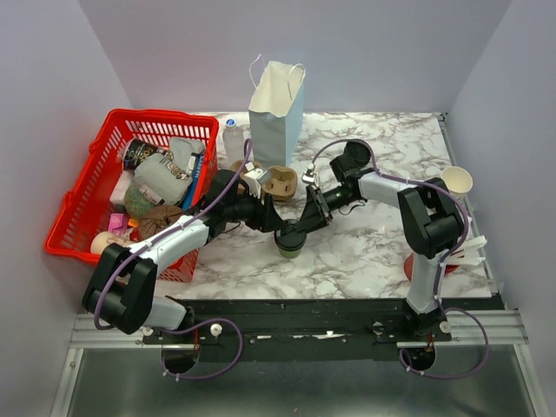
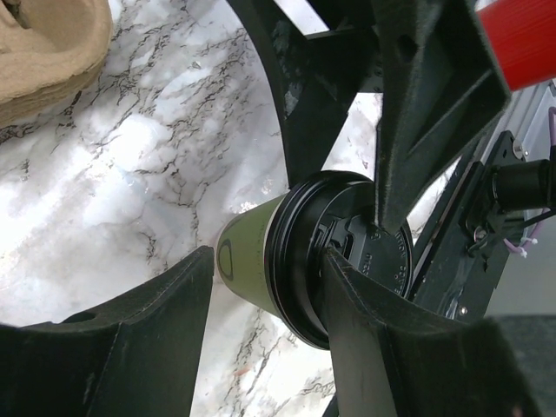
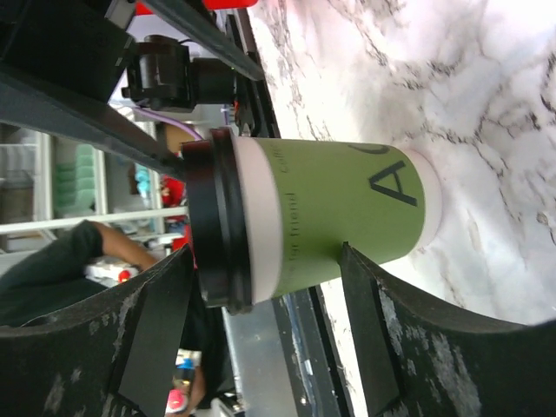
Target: Pack the takeout coffee
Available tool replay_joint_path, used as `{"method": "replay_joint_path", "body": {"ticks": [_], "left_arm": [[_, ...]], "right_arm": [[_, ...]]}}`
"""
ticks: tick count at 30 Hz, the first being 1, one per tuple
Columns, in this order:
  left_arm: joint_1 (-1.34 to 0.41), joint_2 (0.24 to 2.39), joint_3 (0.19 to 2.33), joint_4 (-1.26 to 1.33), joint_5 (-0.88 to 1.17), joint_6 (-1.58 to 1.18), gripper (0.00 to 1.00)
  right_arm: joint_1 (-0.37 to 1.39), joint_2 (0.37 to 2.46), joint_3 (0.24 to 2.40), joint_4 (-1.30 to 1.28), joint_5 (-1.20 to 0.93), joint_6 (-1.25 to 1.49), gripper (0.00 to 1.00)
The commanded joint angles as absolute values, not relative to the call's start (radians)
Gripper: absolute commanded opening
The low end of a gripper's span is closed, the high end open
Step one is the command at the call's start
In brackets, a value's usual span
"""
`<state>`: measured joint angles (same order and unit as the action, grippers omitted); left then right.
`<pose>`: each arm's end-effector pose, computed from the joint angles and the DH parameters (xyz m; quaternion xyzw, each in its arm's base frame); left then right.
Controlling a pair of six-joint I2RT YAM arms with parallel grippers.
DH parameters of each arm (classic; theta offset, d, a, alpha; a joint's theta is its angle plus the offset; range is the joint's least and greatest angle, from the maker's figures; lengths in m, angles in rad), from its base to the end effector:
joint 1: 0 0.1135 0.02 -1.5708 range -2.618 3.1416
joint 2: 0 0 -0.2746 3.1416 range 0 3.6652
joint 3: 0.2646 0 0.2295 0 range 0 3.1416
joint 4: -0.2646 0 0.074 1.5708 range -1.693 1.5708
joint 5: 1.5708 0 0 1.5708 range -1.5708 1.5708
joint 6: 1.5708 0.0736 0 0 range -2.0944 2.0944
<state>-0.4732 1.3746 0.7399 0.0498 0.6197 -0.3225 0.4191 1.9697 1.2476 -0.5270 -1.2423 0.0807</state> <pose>0.2405 -0.1712 0.2259 0.2070 0.8257 -0.4222 0.3114 0.3037 0.2115 0.1724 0.2270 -0.7756 -0.5888 0.0159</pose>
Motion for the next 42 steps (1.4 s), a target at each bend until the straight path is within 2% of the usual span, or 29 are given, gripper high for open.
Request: {"method": "replay_joint_path", "body": {"ticks": [1,14,23,34,42], "left_arm": [[-0.482,1.388,0.687,-0.021,0.618,-0.296,0.59],[-0.483,1.342,0.601,0.023,0.603,-0.308,0.59],[-0.485,1.284,0.555,0.092,0.607,-0.307,0.61],[-0.491,1.177,0.640,0.039,0.657,-0.166,0.77],[-0.512,1.121,0.709,-0.084,0.701,0.090,0.81]], "right_arm": [[0.411,2.009,1.183,-0.419,-1.295,0.166,0.75],[0.403,2.079,1.154,-0.347,-1.310,0.209,0.67],[0.403,1.962,1.137,-0.356,-1.253,0.106,0.66],[0.403,1.821,1.167,-0.494,-1.166,-0.089,0.78],[0.403,1.637,1.125,-0.448,-1.039,-0.266,0.81]]}}
